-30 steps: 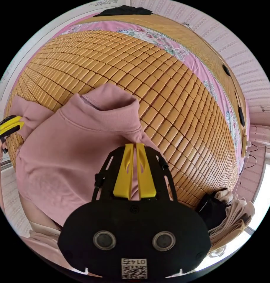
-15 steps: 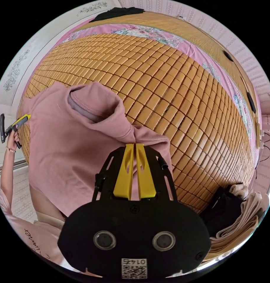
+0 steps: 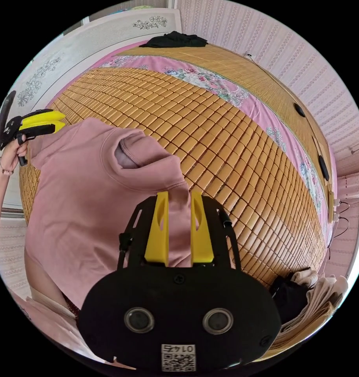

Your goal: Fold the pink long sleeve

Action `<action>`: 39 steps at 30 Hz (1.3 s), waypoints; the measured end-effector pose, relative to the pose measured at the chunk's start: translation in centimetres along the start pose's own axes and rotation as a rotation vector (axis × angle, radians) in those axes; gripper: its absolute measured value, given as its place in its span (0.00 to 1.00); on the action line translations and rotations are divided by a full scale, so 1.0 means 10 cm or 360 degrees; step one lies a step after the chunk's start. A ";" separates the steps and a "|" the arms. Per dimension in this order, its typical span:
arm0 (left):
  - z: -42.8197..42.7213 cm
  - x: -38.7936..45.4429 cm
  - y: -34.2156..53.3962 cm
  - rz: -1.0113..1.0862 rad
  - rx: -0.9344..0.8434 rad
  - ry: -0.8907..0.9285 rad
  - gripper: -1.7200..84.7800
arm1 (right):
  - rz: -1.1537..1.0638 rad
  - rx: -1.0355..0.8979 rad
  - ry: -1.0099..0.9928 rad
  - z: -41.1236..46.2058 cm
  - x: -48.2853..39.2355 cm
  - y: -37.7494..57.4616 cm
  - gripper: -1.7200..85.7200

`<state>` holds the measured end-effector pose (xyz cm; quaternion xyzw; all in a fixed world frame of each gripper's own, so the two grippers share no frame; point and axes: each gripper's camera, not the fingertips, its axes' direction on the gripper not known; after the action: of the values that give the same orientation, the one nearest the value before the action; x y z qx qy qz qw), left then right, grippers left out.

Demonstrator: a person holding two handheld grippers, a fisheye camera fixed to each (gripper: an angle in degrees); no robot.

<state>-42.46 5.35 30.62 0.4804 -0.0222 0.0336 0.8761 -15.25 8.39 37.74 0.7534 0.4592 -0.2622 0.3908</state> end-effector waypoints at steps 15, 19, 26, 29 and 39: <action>0.28 -0.13 0.12 -0.0370 0.0110 0.0051 0.08 | 0.0197 0.0260 -0.0125 0.44 0.27 0.51 0.08; -0.17 0.16 0.86 -0.0184 0.0201 0.0094 0.09 | 0.0067 0.0375 -0.0095 0.24 -0.31 2.01 0.08; -0.34 0.61 3.09 -0.0489 -0.0206 0.0250 0.11 | 0.0351 -0.0151 -0.0364 0.95 -1.50 4.24 0.13; -0.25 0.75 3.56 -0.0572 -0.0298 0.0229 0.14 | 0.0461 -0.0219 -0.0420 1.22 -1.76 4.58 0.13; -0.06 0.98 3.61 -0.0496 -0.0411 0.0276 0.08 | 0.0408 -0.0155 -0.0223 1.48 -2.27 4.91 0.04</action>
<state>-35.56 25.61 61.33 0.3571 0.1237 -0.0642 0.9236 18.24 -28.36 63.69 0.7659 0.3430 -0.2396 0.4882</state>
